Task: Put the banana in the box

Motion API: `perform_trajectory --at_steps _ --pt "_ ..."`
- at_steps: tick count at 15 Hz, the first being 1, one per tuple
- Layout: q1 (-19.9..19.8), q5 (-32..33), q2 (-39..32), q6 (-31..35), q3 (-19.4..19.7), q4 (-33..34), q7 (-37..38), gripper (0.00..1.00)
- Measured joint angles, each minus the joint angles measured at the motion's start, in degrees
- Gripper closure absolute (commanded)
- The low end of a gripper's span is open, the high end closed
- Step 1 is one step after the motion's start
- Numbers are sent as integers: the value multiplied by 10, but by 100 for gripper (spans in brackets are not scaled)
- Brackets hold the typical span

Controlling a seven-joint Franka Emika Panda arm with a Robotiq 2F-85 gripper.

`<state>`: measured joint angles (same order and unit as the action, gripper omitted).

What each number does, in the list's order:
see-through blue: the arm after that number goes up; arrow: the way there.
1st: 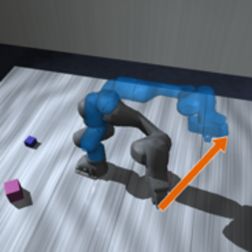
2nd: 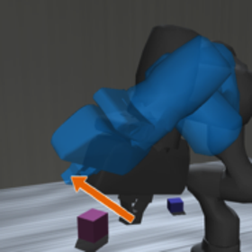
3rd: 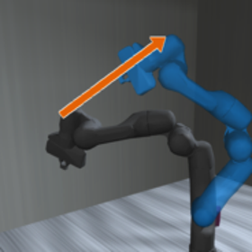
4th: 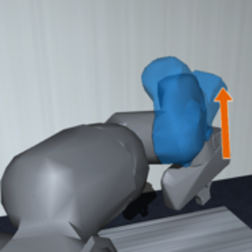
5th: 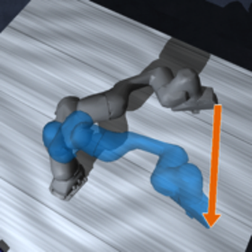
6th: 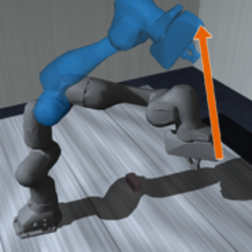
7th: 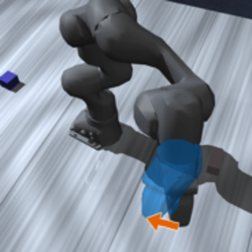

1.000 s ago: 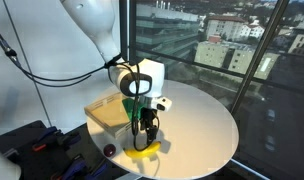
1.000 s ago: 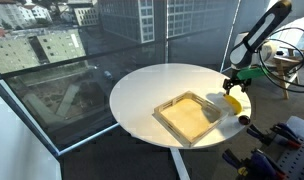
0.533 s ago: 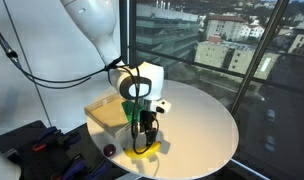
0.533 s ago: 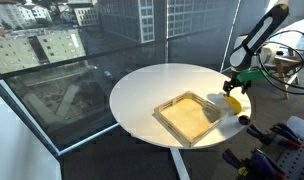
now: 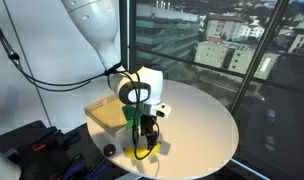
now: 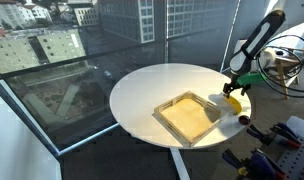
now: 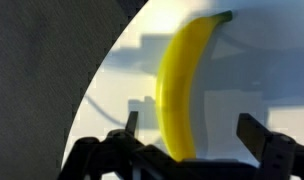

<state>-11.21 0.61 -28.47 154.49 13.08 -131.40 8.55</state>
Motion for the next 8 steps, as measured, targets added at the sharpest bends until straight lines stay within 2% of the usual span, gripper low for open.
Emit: perform_trajectory --at_steps 8 --pt "-21 -1 -16 8 0 0 -6 0"
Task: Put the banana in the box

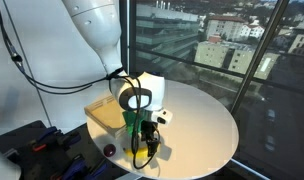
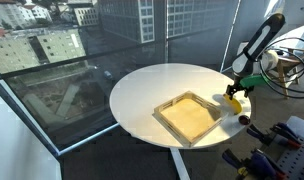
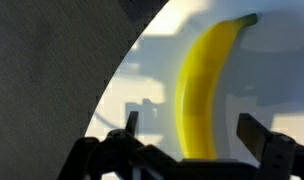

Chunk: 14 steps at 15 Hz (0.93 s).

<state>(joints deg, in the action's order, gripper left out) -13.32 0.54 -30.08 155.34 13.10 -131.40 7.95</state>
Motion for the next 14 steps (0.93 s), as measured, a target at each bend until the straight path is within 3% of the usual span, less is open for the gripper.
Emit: perform_trajectory --at_steps 14 --pt "-14 -7 -15 5 0 0 -15 0"
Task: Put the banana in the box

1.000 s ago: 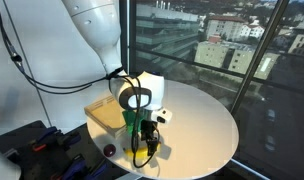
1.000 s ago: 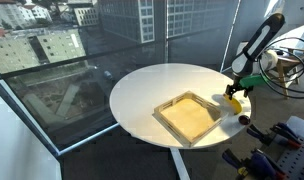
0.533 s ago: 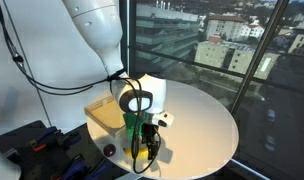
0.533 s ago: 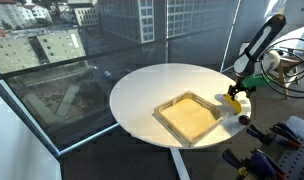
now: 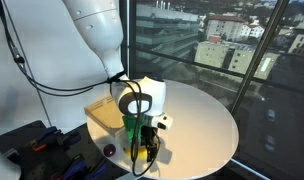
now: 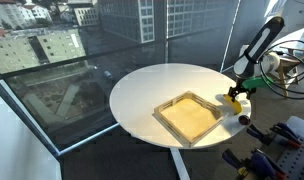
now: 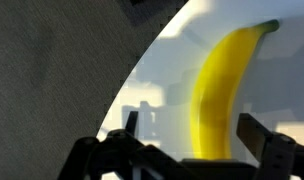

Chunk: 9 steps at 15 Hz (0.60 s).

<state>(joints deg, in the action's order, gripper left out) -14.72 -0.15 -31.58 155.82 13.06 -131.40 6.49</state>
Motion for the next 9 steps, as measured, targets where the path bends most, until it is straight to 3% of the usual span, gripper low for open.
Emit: perform_trajectory --at_steps 9 --pt "0 0 -4 1 -3 0 0 0"
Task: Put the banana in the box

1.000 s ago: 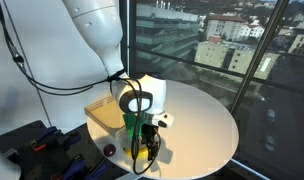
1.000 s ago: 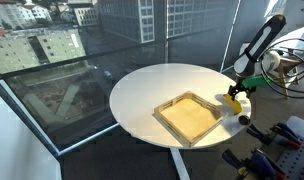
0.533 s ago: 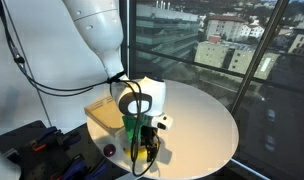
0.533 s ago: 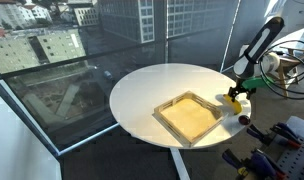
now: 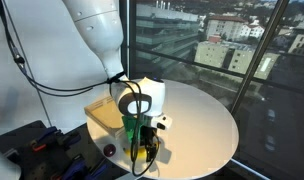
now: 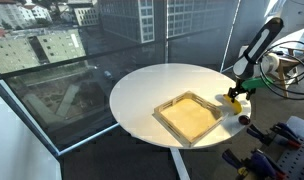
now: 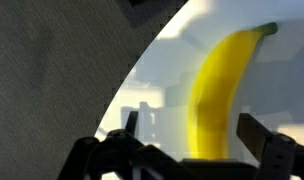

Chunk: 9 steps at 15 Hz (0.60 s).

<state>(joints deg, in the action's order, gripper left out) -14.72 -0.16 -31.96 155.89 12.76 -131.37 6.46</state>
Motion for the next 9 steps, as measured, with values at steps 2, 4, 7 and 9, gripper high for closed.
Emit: perform_trajectory --at_steps 2,4,7,9 --pt "0 0 -2 0 -1 0 0 0" --pt "0 0 -5 0 -2 1 0 0" --pt "0 0 -9 0 -2 1 0 10" --pt "0 0 -10 0 -2 1 0 34"
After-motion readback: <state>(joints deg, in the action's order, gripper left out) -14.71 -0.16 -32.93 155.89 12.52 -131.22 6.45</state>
